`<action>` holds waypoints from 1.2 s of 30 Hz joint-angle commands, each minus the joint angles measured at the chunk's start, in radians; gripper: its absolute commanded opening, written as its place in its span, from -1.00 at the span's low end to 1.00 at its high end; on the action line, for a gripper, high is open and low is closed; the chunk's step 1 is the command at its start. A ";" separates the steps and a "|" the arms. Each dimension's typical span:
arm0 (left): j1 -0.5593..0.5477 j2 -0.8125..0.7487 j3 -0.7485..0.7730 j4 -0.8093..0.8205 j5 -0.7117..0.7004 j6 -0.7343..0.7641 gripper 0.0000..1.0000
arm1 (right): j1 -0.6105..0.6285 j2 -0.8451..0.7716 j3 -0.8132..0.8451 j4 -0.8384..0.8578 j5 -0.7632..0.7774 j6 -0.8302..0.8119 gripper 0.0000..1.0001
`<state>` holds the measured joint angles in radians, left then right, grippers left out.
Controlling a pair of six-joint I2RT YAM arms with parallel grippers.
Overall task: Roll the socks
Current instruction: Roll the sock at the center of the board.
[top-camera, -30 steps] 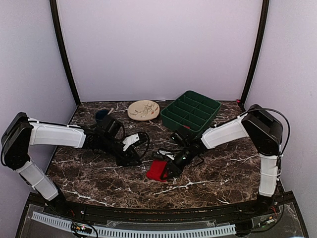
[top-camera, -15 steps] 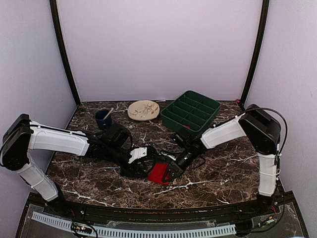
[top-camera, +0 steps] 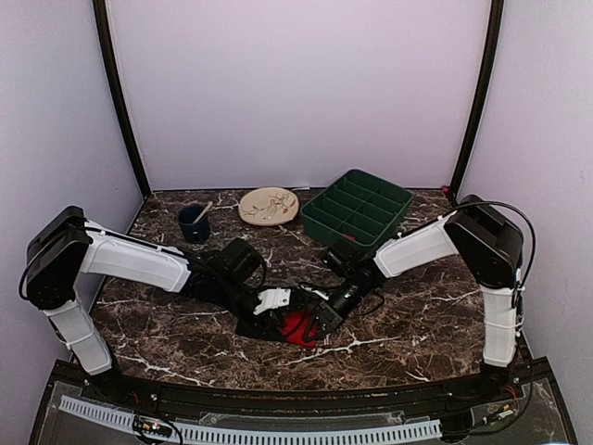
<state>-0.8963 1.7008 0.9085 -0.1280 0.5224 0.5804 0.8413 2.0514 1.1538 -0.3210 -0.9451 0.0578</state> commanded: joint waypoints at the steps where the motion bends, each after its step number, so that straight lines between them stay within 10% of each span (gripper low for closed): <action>1: -0.006 0.028 0.042 -0.003 -0.001 0.038 -0.25 | -0.008 0.009 0.015 -0.011 -0.019 -0.004 -0.88; 18: -0.009 0.113 0.097 -0.044 0.030 0.068 -0.45 | -0.008 0.011 0.007 -0.019 -0.025 -0.014 -0.87; 36: 0.021 0.184 0.190 -0.216 0.119 0.085 -0.68 | -0.049 -0.107 -0.129 0.060 0.077 0.048 -0.40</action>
<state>-0.8928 1.8832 1.0798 -0.2653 0.5949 0.6594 0.8181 1.9957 1.0695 -0.2966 -0.9302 0.0765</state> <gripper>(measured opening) 0.163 0.288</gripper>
